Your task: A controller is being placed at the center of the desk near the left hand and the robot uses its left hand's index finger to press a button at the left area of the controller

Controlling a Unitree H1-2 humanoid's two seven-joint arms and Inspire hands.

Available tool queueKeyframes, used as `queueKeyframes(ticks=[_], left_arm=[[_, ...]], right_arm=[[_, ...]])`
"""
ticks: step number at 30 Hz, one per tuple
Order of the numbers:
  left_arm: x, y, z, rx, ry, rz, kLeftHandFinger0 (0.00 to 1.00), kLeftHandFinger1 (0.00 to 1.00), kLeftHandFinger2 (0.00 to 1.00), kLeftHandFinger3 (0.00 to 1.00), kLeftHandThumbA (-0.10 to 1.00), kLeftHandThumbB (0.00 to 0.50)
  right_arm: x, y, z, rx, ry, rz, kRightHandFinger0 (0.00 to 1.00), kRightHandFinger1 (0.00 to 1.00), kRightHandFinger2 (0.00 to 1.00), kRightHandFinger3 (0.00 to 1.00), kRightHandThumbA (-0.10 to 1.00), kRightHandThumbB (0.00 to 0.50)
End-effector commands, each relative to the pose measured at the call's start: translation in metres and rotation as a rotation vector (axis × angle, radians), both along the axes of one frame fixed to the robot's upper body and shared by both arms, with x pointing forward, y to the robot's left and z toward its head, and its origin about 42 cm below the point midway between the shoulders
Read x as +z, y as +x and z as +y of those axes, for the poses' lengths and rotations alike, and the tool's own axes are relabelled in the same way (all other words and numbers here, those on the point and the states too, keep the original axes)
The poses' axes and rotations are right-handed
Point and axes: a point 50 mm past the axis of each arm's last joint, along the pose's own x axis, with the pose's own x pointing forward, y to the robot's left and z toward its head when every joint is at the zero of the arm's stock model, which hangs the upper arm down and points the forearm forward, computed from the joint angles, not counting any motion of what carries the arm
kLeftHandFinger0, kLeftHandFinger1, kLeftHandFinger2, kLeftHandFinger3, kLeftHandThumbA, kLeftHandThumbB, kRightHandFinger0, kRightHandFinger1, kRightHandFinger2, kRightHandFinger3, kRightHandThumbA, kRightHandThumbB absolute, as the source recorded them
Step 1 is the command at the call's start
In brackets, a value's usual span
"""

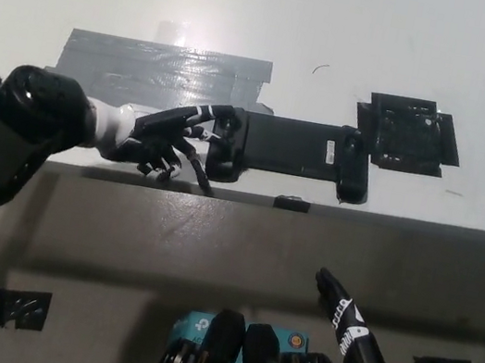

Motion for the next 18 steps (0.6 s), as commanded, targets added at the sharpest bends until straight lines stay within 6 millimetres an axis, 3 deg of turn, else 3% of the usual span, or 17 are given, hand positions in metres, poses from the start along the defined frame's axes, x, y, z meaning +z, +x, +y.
queueKeyframes(ticks=[1,2,4,5,6,7,9,10,14,16,18], left_arm=[[0.0,0.003,0.021,0.017,0.204,0.015,0.49,0.6,0.92,1.0,1.0,0.5],[0.0,0.003,0.022,0.008,0.243,0.017,0.46,0.62,0.96,1.0,1.0,0.5],[0.002,0.003,0.024,-0.016,0.308,0.023,0.38,0.55,0.9,1.0,1.0,0.5],[0.003,0.003,0.025,-0.029,0.33,0.034,0.35,0.43,0.75,1.0,1.0,0.5],[0.004,0.003,0.024,-0.037,0.343,0.038,0.27,0.38,0.69,1.0,1.0,0.5],[0.006,0.003,0.023,-0.056,0.383,0.043,0.27,0.32,0.63,1.0,1.0,0.5],[0.007,0.001,0.022,-0.093,0.474,0.05,0.06,0.25,0.58,1.0,1.0,0.493],[0.007,0.001,0.022,-0.1,0.481,0.056,0.02,0.25,0.58,1.0,1.0,0.497],[0.002,-0.004,0.023,-0.138,0.513,0.101,0.0,0.37,0.69,1.0,1.0,0.499],[0.0,-0.006,0.024,-0.142,0.507,0.096,0.04,0.37,0.66,1.0,1.0,0.484],[-0.002,-0.007,0.024,-0.139,0.476,0.102,0.08,0.39,0.69,1.0,1.0,0.499]], right_arm=[[0.012,0.002,0.001,0.003,0.015,-0.06,1.0,1.0,1.0,1.0,0.87,0.21],[0.013,0.002,0.001,0.005,0.013,-0.064,1.0,1.0,1.0,1.0,0.87,0.208],[0.014,0.003,0.001,0.004,0.018,-0.063,1.0,1.0,1.0,1.0,0.87,0.206],[0.014,0.004,0.001,0.003,0.021,-0.062,1.0,1.0,1.0,1.0,0.87,0.207],[0.014,0.004,0.001,0.002,0.021,-0.063,1.0,1.0,1.0,1.0,0.87,0.208],[0.014,0.005,0.001,0.0,0.023,-0.067,1.0,1.0,1.0,1.0,0.86,0.207],[0.014,0.005,0.001,0.002,0.022,-0.069,1.0,1.0,1.0,1.0,0.86,0.206],[0.014,0.006,0.001,0.002,0.022,-0.07,1.0,1.0,1.0,1.0,0.86,0.205],[0.015,0.006,0.002,0.007,0.022,-0.068,1.0,1.0,1.0,1.0,0.85,0.197],[0.015,0.005,0.002,0.007,0.02,-0.066,1.0,1.0,1.0,1.0,0.85,0.197],[0.015,0.005,0.001,0.012,0.016,-0.066,1.0,1.0,1.0,1.0,0.85,0.197]])
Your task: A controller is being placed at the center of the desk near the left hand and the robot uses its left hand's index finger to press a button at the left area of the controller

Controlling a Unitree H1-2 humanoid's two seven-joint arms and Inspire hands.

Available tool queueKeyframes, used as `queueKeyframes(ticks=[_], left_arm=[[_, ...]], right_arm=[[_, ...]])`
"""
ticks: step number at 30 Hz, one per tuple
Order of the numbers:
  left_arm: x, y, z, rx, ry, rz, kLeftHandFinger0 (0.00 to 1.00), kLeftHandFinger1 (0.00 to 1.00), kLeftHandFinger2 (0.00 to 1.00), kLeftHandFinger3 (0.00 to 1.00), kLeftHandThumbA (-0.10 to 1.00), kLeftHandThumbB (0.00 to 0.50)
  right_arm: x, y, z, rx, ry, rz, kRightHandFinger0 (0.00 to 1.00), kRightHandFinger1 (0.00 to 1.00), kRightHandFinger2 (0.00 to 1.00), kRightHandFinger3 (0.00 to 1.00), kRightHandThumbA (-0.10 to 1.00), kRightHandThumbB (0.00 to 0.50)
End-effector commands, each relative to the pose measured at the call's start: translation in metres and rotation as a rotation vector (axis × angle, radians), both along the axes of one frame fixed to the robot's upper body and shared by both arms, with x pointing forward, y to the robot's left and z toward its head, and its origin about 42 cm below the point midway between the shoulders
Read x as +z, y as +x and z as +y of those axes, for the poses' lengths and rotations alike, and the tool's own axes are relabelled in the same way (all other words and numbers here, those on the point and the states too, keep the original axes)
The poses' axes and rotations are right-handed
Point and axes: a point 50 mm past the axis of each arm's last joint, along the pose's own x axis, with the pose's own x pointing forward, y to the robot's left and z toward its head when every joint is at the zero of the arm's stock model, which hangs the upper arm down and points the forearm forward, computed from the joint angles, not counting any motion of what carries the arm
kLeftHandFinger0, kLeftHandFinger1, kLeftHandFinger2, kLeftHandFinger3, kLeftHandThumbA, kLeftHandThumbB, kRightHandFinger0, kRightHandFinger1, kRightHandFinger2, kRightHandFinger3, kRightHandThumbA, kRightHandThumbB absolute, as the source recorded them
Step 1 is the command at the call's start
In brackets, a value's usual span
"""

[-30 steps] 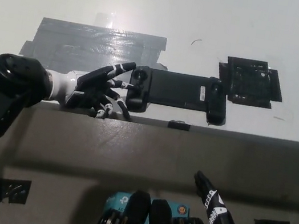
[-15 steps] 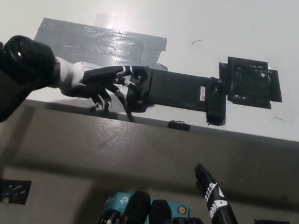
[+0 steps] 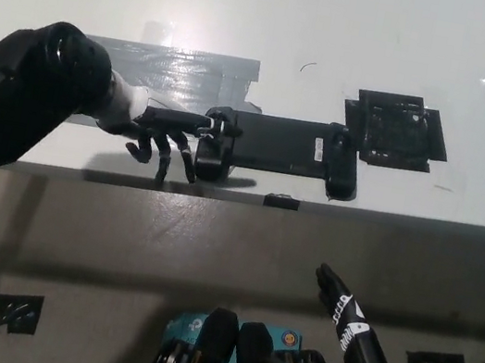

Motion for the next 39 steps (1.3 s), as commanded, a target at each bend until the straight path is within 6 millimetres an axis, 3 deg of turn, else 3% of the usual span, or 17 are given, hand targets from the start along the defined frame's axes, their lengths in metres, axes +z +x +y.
queueKeyframes(ticks=[1,5,7,8,13,15,19,20,22,24,25,27,28,29,33,35,39], left_arm=[[-0.035,-0.013,0.042,0.062,0.103,0.141,0.13,0.39,0.68,1.0,1.0,0.5],[-0.014,-0.013,0.038,0.06,-0.107,0.112,0.25,0.41,0.65,1.0,1.0,0.5],[0.007,-0.015,0.03,0.021,-0.231,0.088,0.18,0.37,0.61,1.0,1.0,0.5],[0.022,-0.019,0.027,0.001,-0.336,0.056,0.09,0.26,0.52,1.0,1.0,0.5],[0.072,-0.038,0.023,-0.077,-0.629,-0.068,0.0,0.08,0.32,1.0,1.0,0.499],[0.084,-0.048,0.024,-0.093,-0.709,-0.119,0.0,0.12,0.35,1.0,1.0,0.484],[0.087,-0.073,0.026,-0.116,-0.911,-0.131,0.13,0.3,0.55,1.0,1.0,0.471],[0.081,-0.082,0.025,-0.117,-0.931,-0.144,0.14,0.31,0.56,1.0,1.0,0.462],[0.067,-0.097,0.024,-0.109,-0.944,-0.181,0.21,0.26,0.44,1.0,1.0,0.449],[0.038,-0.121,0.021,-0.048,-0.952,-0.258,0.41,0.25,0.34,1.0,1.0,0.396],[0.029,-0.127,0.021,-0.03,-0.96,-0.265,0.56,0.29,0.35,1.0,1.0,0.376],[-0.014,-0.15,0.019,0.07,-0.99,-0.289,0.78,0.67,0.67,1.0,1.0,0.339],[-0.036,-0.161,0.017,0.116,-0.999,-0.304,0.99,0.96,0.96,1.0,1.0,0.34],[-0.051,-0.168,0.016,0.147,-1.003,-0.31,1.0,1.0,1.0,1.0,1.0,0.339],[-0.135,-0.206,0.003,0.343,-1.002,-0.441,1.0,1.0,1.0,1.0,1.0,0.33],[-0.162,-0.218,-0.002,0.406,-1.009,-0.508,1.0,1.0,1.0,1.0,1.0,0.308],[-0.188,-0.236,-0.01,0.43,-0.985,-0.628,1.0,1.0,1.0,1.0,1.0,0.314]], right_arm=[[0.014,0.004,0.002,0.011,0.015,-0.064,1.0,1.0,1.0,1.0,0.86,0.199],[0.015,0.005,0.002,0.006,0.014,-0.065,1.0,1.0,1.0,1.0,0.87,0.207],[0.016,0.006,0.001,0.008,0.013,-0.065,1.0,1.0,1.0,1.0,0.87,0.205],[0.015,0.006,0.001,0.007,0.012,-0.068,1.0,1.0,1.0,1.0,0.87,0.204],[0.015,0.006,0.003,0.008,0.022,-0.062,1.0,1.0,1.0,1.0,0.86,0.205],[0.014,0.006,0.003,0.006,0.027,-0.06,1.0,1.0,1.0,1.0,0.86,0.208],[0.016,0.007,0.003,0.008,0.018,-0.066,1.0,1.0,1.0,1.0,0.87,0.202],[0.016,0.007,0.002,0.007,0.018,-0.065,1.0,1.0,1.0,1.0,0.87,0.209],[0.017,0.008,0.003,0.009,0.018,-0.066,1.0,1.0,1.0,1.0,0.87,0.21],[0.017,0.009,0.003,0.01,0.018,-0.067,1.0,1.0,1.0,1.0,0.87,0.213],[0.017,0.01,0.003,0.012,0.018,-0.066,1.0,1.0,1.0,1.0,0.87,0.214],[0.018,0.01,0.003,0.015,0.022,-0.066,1.0,1.0,1.0,1.0,0.86,0.212],[0.017,0.01,0.003,0.017,0.022,-0.064,1.0,1.0,1.0,1.0,0.86,0.21],[0.017,0.01,0.003,0.017,0.021,-0.062,1.0,1.0,1.0,1.0,0.86,0.209],[0.013,0.008,0.003,0.017,0.022,-0.059,1.0,1.0,1.0,1.0,0.87,0.207],[0.011,0.007,0.005,0.013,0.031,-0.056,1.0,1.0,1.0,1.0,0.88,0.206],[0.007,0.004,0.006,0.013,0.042,-0.044,1.0,1.0,1.0,1.0,0.89,0.212]])
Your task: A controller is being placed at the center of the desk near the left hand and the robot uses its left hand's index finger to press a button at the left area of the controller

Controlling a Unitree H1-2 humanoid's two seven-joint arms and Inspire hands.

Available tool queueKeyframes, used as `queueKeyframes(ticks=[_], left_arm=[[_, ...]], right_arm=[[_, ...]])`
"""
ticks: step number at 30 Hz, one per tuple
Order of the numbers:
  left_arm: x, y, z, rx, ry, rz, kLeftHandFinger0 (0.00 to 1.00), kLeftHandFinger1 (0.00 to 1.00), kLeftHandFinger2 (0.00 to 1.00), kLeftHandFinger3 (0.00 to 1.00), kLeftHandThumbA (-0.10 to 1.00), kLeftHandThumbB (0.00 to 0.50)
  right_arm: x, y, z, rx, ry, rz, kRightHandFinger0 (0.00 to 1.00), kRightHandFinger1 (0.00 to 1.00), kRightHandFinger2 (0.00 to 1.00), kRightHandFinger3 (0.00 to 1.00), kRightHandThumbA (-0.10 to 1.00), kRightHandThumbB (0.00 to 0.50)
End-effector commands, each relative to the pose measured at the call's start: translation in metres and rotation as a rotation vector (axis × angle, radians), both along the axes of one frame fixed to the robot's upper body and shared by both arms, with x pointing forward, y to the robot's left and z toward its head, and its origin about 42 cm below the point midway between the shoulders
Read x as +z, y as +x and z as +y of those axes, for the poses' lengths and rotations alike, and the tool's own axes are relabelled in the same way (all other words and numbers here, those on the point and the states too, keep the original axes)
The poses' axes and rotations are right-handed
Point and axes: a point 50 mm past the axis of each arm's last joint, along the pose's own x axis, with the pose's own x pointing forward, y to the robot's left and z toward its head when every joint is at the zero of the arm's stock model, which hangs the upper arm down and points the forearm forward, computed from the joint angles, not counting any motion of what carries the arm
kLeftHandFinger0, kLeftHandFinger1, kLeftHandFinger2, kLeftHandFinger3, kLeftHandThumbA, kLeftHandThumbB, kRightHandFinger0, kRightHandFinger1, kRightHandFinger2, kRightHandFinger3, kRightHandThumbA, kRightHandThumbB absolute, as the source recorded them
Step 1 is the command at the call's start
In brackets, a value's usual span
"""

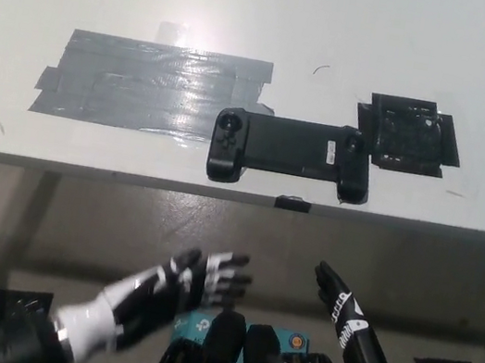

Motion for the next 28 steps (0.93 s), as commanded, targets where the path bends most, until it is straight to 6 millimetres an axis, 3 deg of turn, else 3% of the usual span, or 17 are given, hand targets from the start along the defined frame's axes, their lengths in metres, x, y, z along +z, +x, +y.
queueKeyframes(ticks=[1,6,9,16,19,23,28], left_arm=[[-0.022,-0.027,0.0,0.436,0.059,-0.454,1.0,1.0,1.0,1.0,1.0,0.329],[-0.037,-0.041,-0.009,0.497,0.038,-0.497,1.0,1.0,1.0,1.0,1.0,0.364],[-0.041,-0.043,-0.012,0.504,0.049,-0.509,1.0,1.0,1.0,1.0,1.0,0.335],[-0.05,-0.049,-0.013,0.532,0.077,-0.544,1.0,1.0,1.0,1.0,1.0,0.336],[-0.049,-0.048,-0.012,0.53,0.084,-0.556,1.0,1.0,1.0,1.0,1.0,0.299],[-0.051,-0.051,-0.011,0.538,0.097,-0.558,1.0,1.0,1.0,1.0,1.0,0.315],[-0.051,-0.051,-0.014,0.536,0.096,-0.562,1.0,1.0,1.0,1.0,1.0,0.3]], right_arm=[[0.008,0.0,0.006,0.011,0.045,-0.048,1.0,1.0,1.0,1.0,0.89,0.213],[0.006,-0.002,0.008,0.008,0.052,-0.047,1.0,1.0,1.0,1.0,0.91,0.217],[0.006,-0.001,0.007,0.007,0.049,-0.048,1.0,1.0,1.0,1.0,0.93,0.215],[0.006,0.0,0.009,0.01,0.045,-0.046,1.0,1.0,1.0,1.0,0.97,0.216],[0.005,0.002,0.01,0.008,0.044,-0.049,1.0,1.0,1.0,1.0,0.98,0.222],[0.004,0.001,0.011,0.01,0.049,-0.038,1.0,1.0,1.0,1.0,0.98,0.222],[0.004,0.0,0.01,0.007,0.05,-0.043,1.0,1.0,1.0,1.0,0.97,0.216]])
